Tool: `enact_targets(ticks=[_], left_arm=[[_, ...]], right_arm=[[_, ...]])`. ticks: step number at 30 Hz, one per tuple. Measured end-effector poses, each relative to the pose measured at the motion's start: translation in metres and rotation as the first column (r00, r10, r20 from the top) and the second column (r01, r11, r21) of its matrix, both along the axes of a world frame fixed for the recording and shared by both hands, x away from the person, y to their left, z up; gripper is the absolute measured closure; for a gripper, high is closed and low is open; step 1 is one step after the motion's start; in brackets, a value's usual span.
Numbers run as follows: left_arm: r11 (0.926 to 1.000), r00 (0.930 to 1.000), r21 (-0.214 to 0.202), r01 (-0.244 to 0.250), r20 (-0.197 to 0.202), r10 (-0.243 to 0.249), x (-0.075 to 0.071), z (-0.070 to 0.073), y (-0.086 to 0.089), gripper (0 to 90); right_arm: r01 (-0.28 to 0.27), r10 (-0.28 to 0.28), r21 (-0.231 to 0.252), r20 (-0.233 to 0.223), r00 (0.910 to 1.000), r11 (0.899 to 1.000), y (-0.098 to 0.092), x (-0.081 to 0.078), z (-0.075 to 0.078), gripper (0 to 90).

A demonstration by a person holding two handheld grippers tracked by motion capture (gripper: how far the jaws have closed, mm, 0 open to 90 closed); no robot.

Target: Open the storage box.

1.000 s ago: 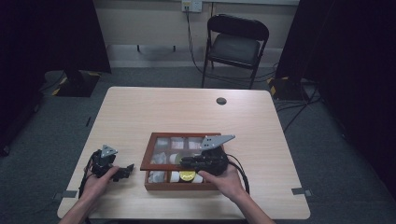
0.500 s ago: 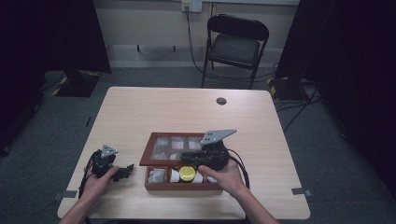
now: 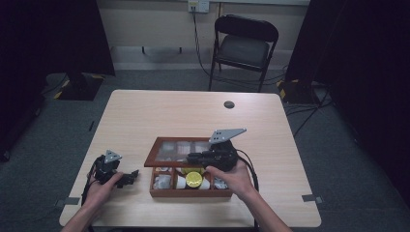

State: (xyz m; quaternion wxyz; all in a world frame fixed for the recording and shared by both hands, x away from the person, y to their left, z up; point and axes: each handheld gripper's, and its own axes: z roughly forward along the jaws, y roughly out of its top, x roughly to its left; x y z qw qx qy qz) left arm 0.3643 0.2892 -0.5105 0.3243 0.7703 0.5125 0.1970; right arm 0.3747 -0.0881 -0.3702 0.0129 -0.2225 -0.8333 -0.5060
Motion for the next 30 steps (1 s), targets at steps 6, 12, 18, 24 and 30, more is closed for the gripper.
enact_targets(ticks=[6, 12, 18, 24, 30], left_arm=[[1.0, 1.0, 0.001, 0.0, 0.0, 0.0, 0.0, 0.0, 0.0, 0.0], [1.0, 1.0, -0.002, 0.0, 0.0, 0.0, 0.0, 0.0, 0.0, 0.0], [1.0, 1.0, -0.002, -0.001, 0.002, 0.001, 0.0, 0.0, 0.0, 0.0], [1.0, 1.0, -0.002, -0.001, 0.002, 0.001, 0.0, 0.0, 0.0, 0.0], [1.0, 1.0, -0.002, -0.001, 0.002, 0.001, 0.0, 0.0, 0.0, 0.0]], right_arm=[[0.0, 0.0, -0.002, -0.001, 1.0, 1.0, 0.0, 0.002, 0.003, 81.2], [0.0, 0.0, -0.004, -0.019, 0.9998, 1.0, 0.001, 0.007, 0.008, 81.3], [-0.001, 0.001, -0.009, -0.034, 0.9994, 1.0, 0.001, 0.013, 0.014, 81.3], [-0.007, 0.006, -0.009, -0.04, 0.9992, 1.0, 0.001, 0.017, 0.017, 81.3], [-0.01, 0.009, -0.009, -0.052, 0.9986, 1.0, 0.001, 0.021, 0.02, 81.4]])
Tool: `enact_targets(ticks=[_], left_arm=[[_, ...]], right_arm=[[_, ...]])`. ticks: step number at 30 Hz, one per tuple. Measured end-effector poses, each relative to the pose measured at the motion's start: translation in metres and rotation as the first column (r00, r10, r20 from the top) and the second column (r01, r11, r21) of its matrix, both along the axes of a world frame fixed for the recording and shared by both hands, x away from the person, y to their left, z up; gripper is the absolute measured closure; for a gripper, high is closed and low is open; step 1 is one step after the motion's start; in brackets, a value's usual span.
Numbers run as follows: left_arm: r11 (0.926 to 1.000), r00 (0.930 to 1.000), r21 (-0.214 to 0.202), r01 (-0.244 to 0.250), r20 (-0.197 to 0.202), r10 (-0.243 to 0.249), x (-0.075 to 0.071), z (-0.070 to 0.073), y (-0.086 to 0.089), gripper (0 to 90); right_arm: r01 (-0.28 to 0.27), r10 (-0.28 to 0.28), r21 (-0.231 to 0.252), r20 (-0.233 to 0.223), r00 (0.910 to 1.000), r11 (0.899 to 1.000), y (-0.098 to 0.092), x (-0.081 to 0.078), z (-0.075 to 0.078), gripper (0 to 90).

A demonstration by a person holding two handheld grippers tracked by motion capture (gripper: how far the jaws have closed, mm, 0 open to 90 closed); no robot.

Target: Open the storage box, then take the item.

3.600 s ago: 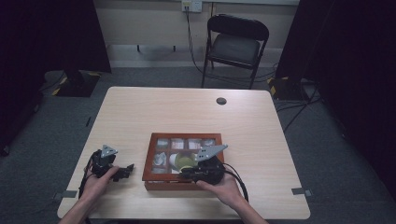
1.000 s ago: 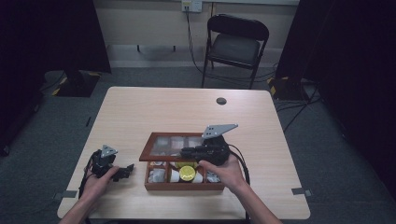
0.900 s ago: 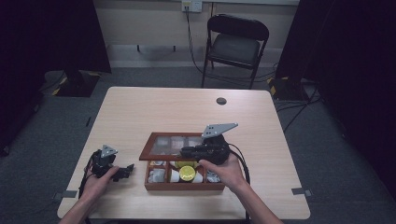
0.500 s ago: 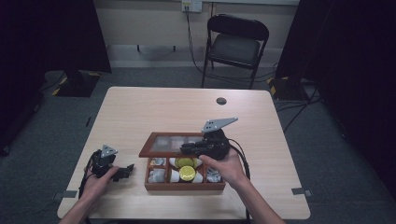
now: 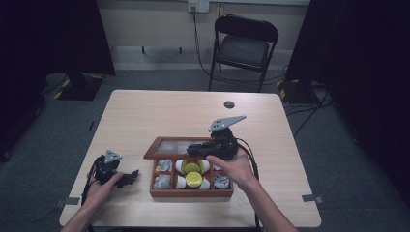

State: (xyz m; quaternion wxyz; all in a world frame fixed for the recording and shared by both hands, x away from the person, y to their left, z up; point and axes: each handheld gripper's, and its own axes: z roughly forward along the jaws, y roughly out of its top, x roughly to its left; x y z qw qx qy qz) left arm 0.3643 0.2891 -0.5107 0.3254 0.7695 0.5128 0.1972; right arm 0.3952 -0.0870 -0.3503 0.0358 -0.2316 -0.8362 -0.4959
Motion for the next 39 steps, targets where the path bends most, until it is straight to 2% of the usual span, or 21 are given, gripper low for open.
enact_targets(ticks=[12, 17, 31, 34, 37, 38, 39], left_arm=[[1.0, 1.0, 0.0, 0.001, 0.0, -0.001, 0.0, 0.0, 0.0, 0.0], [1.0, 1.0, -0.001, 0.001, 0.0, -0.001, 0.0, 0.0, 0.0, 0.0], [1.0, 1.0, 0.0, 0.002, -0.002, -0.002, 0.0, 0.0, 0.0, 0.0], [1.0, 0.9999, 0.002, -0.005, -0.015, 0.006, -0.002, 0.003, 0.001, 3.1], [0.9999, 0.9994, 0.011, 0.002, -0.034, -0.001, -0.003, 0.008, 0.003, 12.3], [1.0, 0.9989, -0.003, 0.002, -0.047, -0.002, -0.003, 0.009, 0.003, 16.2], [1.0, 0.9989, -0.003, 0.002, -0.047, -0.002, -0.003, 0.009, 0.003, 16.1]], right_arm=[[-0.001, 0.001, -0.006, -0.021, 0.9998, 1.0, 0.001, 0.01, 0.009, 81.5], [0.003, -0.003, -0.01, -0.015, 0.9999, 1.0, 0.001, 0.014, 0.014, 81.6], [-0.003, 0.003, -0.007, -0.024, 0.9997, 1.0, 0.001, 0.017, 0.015, 81.6], [-0.003, 0.002, -0.008, -0.024, 0.9997, 1.0, 0.001, 0.018, 0.015, 81.7], [-0.003, 0.003, -0.008, -0.025, 0.9997, 1.0, 0.001, 0.018, 0.015, 81.7], [-0.004, 0.004, -0.008, -0.027, 0.9996, 1.0, 0.0, 0.018, 0.015, 81.7], [-0.004, 0.004, -0.008, -0.027, 0.9996, 1.0, 0.0, 0.018, 0.015, 81.7]])
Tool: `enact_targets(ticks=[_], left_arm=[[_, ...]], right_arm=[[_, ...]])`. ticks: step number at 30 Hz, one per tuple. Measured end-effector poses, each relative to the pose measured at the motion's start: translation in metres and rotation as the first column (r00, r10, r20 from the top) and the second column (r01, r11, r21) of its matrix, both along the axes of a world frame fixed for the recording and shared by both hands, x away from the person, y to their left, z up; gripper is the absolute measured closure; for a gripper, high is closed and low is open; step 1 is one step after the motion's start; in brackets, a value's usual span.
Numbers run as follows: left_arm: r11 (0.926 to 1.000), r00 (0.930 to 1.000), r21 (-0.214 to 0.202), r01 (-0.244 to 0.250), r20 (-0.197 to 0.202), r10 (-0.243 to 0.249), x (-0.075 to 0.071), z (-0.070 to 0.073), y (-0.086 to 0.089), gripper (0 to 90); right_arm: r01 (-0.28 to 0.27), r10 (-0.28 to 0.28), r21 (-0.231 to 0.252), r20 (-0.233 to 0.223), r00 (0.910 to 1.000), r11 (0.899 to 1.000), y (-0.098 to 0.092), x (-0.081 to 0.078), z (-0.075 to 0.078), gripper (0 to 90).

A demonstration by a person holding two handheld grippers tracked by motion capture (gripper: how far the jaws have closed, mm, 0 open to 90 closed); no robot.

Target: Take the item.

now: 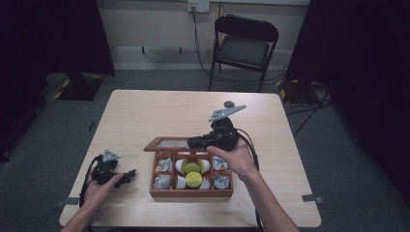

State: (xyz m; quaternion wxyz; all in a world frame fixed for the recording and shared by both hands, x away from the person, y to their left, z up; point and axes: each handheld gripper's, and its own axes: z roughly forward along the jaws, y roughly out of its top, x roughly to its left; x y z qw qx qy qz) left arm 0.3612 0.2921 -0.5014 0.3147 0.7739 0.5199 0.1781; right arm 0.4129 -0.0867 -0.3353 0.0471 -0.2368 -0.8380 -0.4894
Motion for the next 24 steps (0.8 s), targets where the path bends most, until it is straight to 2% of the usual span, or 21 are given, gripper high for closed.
enact_targets(ticks=[1, 3, 5, 6, 10, 11, 15, 17, 21, 23, 24], left_arm=[[0.9999, 0.9999, -0.009, 0.011, -0.007, -0.011, -0.001, 0.001, -0.001, 16.1], [0.9995, 0.9993, 0.005, 0.033, -0.019, -0.032, -0.002, 0.003, -0.002, 17.1], [0.9978, 0.9977, -0.016, 0.064, -0.018, -0.064, -0.003, 0.005, -0.006, 19.8], [0.9978, 0.9977, -0.016, 0.064, -0.018, -0.064, -0.003, 0.005, -0.006, 19.8], [0.9926, 0.9941, -0.055, 0.109, 0.005, -0.108, -0.008, 0.012, -0.01, 19.9], [0.9893, 0.9921, -0.075, 0.125, 0.01, -0.125, -0.01, 0.015, -0.012, 20.1], [0.9836, 0.9893, -0.107, 0.146, 0.027, -0.144, -0.013, 0.02, -0.015, 21.8], [0.9814, 0.9872, -0.112, 0.156, 0.051, -0.151, -0.016, 0.024, -0.017, 24.0], [0.9693, 0.9802, -0.15, 0.194, 0.068, -0.186, -0.02, 0.031, -0.022, 25.7], [0.9646, 0.9764, -0.157, 0.212, 0.076, -0.202, -0.023, 0.033, -0.027, 27.9], [0.9607, 0.9716, -0.153, 0.232, 0.084, -0.221, -0.024, 0.034, -0.028, 27.9]], right_arm=[[0.001, -0.001, 0.0, -0.001, 1.0, 1.0, 0.0, 0.0, 0.0, 81.7], [0.0, 0.0, 0.002, -0.003, 1.0, 1.0, -0.001, 0.0, -0.001, 81.6], [0.0, 0.0, 0.003, -0.002, 1.0, 1.0, -0.001, 0.0, 0.0, 81.7], [0.0, 0.0, 0.003, -0.002, 1.0, 1.0, -0.001, 0.0, 0.0, 81.7], [0.001, -0.001, 0.003, 0.001, 1.0, 1.0, -0.001, 0.001, 0.0, 81.7], [0.001, -0.001, 0.003, 0.0, 1.0, 1.0, -0.001, 0.001, 0.001, 81.7], [0.0, 0.0, 0.003, 0.0, 1.0, 1.0, -0.001, 0.002, 0.001, 81.7], [0.001, -0.001, 0.002, -0.001, 1.0, 1.0, -0.001, 0.002, 0.001, 81.7], [0.001, -0.001, 0.002, 0.0, 1.0, 1.0, -0.001, 0.002, 0.001, 81.7], [0.001, -0.001, 0.002, -0.001, 1.0, 1.0, -0.001, 0.002, 0.001, 81.7], [0.001, -0.001, 0.002, -0.001, 1.0, 1.0, -0.001, 0.002, 0.001, 81.7]])
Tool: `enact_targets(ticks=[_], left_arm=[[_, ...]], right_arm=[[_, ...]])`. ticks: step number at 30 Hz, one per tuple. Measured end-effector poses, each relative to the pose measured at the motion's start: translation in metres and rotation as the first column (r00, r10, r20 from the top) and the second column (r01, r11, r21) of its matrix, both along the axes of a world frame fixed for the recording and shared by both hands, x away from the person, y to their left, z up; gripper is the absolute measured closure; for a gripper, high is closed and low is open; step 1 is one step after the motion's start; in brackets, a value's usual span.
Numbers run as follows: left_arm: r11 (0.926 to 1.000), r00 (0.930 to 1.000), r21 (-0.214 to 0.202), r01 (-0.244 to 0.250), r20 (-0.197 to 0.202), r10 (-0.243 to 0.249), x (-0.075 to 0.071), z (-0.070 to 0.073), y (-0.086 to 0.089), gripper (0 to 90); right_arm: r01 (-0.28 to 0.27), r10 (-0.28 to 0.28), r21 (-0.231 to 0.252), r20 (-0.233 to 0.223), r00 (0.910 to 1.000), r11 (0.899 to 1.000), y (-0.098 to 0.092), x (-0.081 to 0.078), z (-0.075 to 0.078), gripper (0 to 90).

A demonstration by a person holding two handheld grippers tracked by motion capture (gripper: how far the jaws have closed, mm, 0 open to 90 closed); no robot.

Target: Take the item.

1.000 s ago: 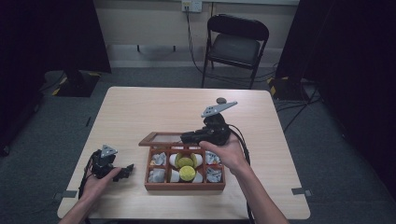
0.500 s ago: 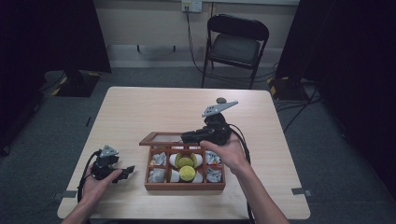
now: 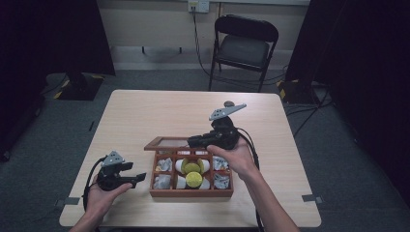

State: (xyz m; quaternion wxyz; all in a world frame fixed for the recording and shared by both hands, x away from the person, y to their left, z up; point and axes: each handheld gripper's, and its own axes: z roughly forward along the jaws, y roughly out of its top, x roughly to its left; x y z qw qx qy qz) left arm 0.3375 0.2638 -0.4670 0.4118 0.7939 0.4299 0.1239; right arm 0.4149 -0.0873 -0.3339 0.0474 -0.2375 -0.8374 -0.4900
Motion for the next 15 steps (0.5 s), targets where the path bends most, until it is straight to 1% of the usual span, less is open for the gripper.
enact_targets(ticks=[2, 3, 5, 6, 9, 12, 15], left_arm=[[0.9996, 0.9996, -0.017, 0.023, 0.017, -0.022, -0.002, 0.003, -0.004, 30.1], [0.9994, 0.9994, -0.022, 0.028, 0.019, -0.028, -0.003, 0.003, -0.006, 30.2], [0.9984, 0.9991, -0.039, 0.041, 0.006, -0.041, -0.005, 0.005, -0.009, 31.5], [0.9981, 0.999, -0.04, 0.045, 0.0, -0.045, -0.006, 0.005, -0.011, 31.8], [0.9963, 0.9971, -0.04, 0.076, 0.013, -0.075, -0.007, 0.007, -0.015, 32.6], [0.994, 0.9955, -0.058, 0.093, 0.023, -0.092, -0.009, 0.01, -0.02, 32.8], [0.9911, 0.992, -0.053, 0.122, 0.038, -0.12, -0.01, 0.014, -0.025, 32.8]], right_arm=[[0.0, 0.0, 0.0, -0.002, 1.0, 1.0, 0.0, 0.0, 0.0, 81.7], [0.0, 0.0, 0.001, -0.001, 1.0, 1.0, 0.0, 0.0, 0.0, 81.7], [0.0, 0.0, 0.0, -0.001, 1.0, 1.0, 0.0, 0.0, 0.0, 81.7], [-0.001, 0.001, 0.0, -0.002, 1.0, 1.0, 0.0, 0.0, 0.0, 81.7], [-0.001, 0.001, 0.0, -0.001, 1.0, 1.0, 0.0, 0.0, 0.0, 81.7], [-0.001, 0.001, -0.001, -0.001, 1.0, 1.0, 0.0, 0.0, 0.0, 81.7], [0.0, 0.0, -0.001, 0.001, 1.0, 1.0, 0.0, 0.0, 0.0, 81.7]])
